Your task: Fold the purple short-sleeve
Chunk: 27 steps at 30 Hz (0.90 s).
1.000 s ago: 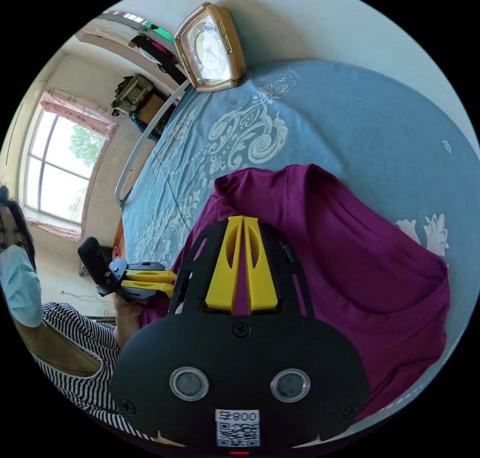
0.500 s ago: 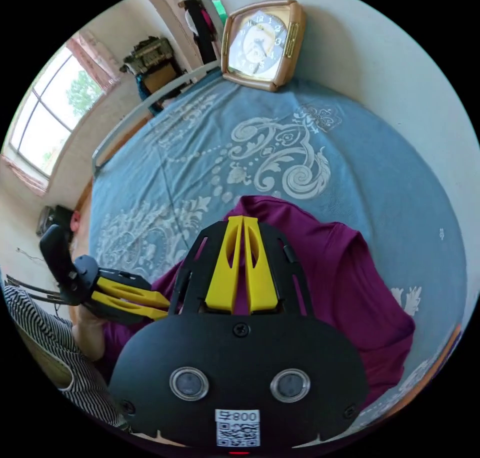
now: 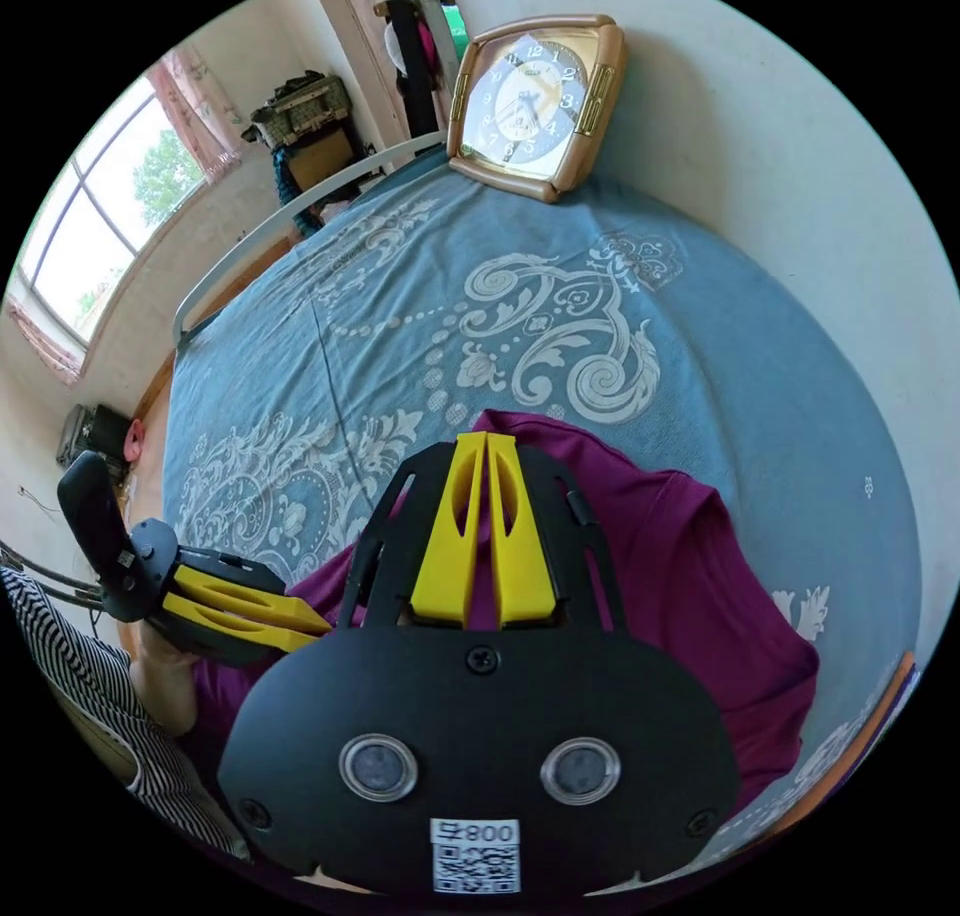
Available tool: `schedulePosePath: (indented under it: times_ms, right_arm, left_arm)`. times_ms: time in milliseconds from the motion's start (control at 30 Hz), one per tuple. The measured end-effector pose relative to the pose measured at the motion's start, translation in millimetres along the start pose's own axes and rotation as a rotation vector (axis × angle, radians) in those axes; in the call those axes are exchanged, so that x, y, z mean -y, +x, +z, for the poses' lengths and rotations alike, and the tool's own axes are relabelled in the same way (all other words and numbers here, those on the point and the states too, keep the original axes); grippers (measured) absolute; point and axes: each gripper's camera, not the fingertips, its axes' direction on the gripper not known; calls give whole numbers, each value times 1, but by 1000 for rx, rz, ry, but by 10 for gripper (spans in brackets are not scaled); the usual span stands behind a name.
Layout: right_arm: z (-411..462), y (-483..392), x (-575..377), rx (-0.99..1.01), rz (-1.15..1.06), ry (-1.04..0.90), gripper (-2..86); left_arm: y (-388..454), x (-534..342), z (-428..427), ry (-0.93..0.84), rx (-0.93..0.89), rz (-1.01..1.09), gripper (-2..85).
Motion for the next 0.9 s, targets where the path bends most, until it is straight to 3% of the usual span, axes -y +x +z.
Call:
schedulePosePath:
  times_ms: [100, 367, 633, 833, 900]
  right_arm:
    - [12, 1, -8, 14, 13, -50, 1]
    - [-2, -4, -51, 60, 39, 9, 1]
    - [-19, -17, -107, 130, 30, 58, 1]
    - [1, -15, -152, 98, 65, -12, 1]
    - [-3, -14, -170, 118, 76, 2, 1]
  left_arm:
    - [-1, -1, 6, -69, 7, -11, 31]
    - [-1, -16, -15, 59, -172, 29, 57]
    - [8, -31, -6, -82, 13, 21, 66]
    - [6, -56, -24, 55, -91, 28, 55]
    - [4, -62, -18, 7, -75, 6, 48]
